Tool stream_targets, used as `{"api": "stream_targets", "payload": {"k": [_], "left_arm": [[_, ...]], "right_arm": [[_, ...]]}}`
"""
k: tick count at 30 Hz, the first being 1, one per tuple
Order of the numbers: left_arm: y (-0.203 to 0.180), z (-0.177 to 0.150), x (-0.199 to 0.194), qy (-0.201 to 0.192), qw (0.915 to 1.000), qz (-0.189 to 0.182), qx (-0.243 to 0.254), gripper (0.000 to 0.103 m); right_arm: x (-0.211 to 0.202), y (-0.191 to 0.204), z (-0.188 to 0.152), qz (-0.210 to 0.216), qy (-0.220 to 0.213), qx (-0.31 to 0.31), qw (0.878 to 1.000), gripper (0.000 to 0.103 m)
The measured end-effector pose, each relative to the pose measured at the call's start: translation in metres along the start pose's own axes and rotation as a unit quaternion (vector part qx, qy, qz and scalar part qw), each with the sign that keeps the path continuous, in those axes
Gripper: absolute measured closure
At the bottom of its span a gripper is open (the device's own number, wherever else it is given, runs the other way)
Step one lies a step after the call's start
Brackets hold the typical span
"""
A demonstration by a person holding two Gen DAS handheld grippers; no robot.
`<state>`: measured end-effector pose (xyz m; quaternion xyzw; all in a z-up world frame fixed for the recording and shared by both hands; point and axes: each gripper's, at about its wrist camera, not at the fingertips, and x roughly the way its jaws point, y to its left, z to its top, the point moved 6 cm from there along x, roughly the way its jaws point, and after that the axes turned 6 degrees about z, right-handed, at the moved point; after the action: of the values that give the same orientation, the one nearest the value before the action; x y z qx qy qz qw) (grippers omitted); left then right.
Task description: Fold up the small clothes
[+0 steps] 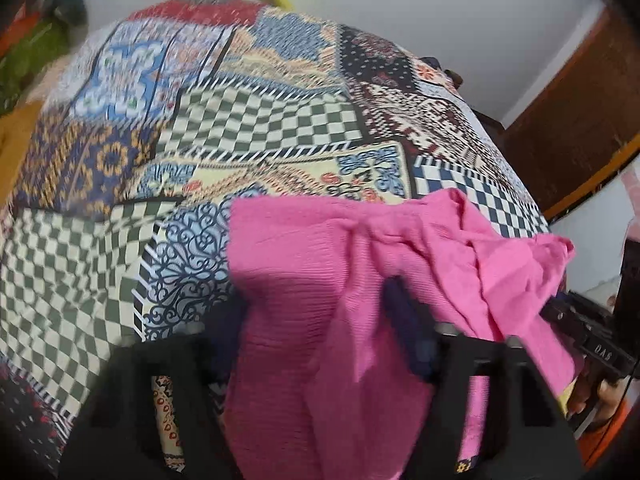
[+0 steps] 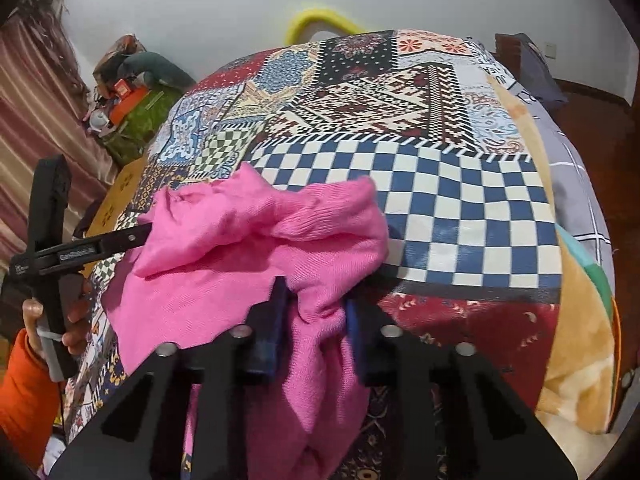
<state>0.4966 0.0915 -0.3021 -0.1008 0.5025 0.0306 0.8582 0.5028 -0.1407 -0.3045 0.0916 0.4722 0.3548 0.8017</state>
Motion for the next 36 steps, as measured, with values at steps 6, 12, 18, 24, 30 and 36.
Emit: {"api": "stream_targets", "payload": {"k": [6, 12, 18, 24, 30, 36], "left_arm": [[-0.015, -0.010, -0.025, -0.025, 0.9991, 0.008, 0.034, 0.089], [-0.006, -0.022, -0.079, -0.041, 0.9989, -0.014, 0.018, 0.090], [0.011, -0.048, -0.151, -0.078, 0.9968, -0.009, 0.015, 0.090], [0.032, -0.080, -0.210, -0.098, 0.9951, -0.014, 0.007, 0.090], [0.049, -0.110, -0.233, -0.086, 0.9961, -0.016, -0.003, 0.090], [0.057, -0.122, -0.194, -0.039, 0.9991, -0.011, -0.012, 0.090]], "right_arm": [[-0.014, 0.017, 0.002, 0.002, -0.018, -0.027, 0.999, 0.086], [-0.050, 0.054, 0.001, 0.026, -0.040, -0.052, 0.997, 0.087], [-0.085, 0.103, -0.013, 0.051, -0.056, -0.085, 0.994, 0.088], [-0.102, 0.142, -0.031, 0.083, -0.060, -0.104, 0.989, 0.088], [-0.089, 0.164, -0.056, 0.111, -0.038, -0.099, 0.988, 0.088], [-0.057, 0.143, -0.075, 0.106, -0.004, -0.062, 0.992, 0.088]]}}
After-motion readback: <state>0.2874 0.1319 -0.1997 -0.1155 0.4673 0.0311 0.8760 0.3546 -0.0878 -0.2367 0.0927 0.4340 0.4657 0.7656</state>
